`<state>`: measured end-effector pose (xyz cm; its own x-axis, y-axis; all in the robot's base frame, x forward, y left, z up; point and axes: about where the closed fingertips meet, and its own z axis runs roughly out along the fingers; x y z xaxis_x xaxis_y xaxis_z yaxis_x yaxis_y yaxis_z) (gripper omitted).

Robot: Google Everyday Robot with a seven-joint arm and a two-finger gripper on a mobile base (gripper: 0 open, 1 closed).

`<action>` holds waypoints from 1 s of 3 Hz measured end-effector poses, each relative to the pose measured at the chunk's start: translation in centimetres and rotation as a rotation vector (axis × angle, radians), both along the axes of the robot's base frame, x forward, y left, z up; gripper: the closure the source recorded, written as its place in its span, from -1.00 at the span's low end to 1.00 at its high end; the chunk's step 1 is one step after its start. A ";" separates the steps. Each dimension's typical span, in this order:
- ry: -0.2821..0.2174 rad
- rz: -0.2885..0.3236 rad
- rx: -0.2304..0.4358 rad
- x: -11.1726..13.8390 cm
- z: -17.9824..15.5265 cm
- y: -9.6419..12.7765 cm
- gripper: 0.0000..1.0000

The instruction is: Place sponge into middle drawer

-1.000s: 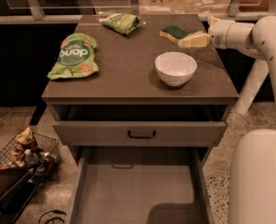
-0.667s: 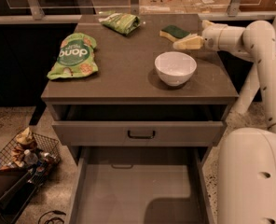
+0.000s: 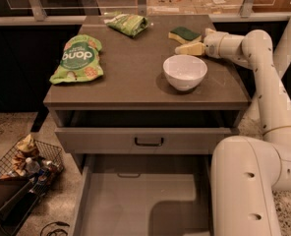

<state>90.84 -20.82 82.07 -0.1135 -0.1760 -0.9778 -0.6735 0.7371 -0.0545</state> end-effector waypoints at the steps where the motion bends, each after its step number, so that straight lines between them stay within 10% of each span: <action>1: 0.023 -0.008 0.003 0.7 -0.8 0.7 -0.51; 3: 0.026 -0.004 0.003 0.8 -0.6 1.1 0.43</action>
Offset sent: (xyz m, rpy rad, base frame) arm 0.0071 0.0066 -0.0079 0.0026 0.0221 -0.0081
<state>91.67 -19.71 81.45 -0.1395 -0.1725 -0.9751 -0.6718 0.7399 -0.0348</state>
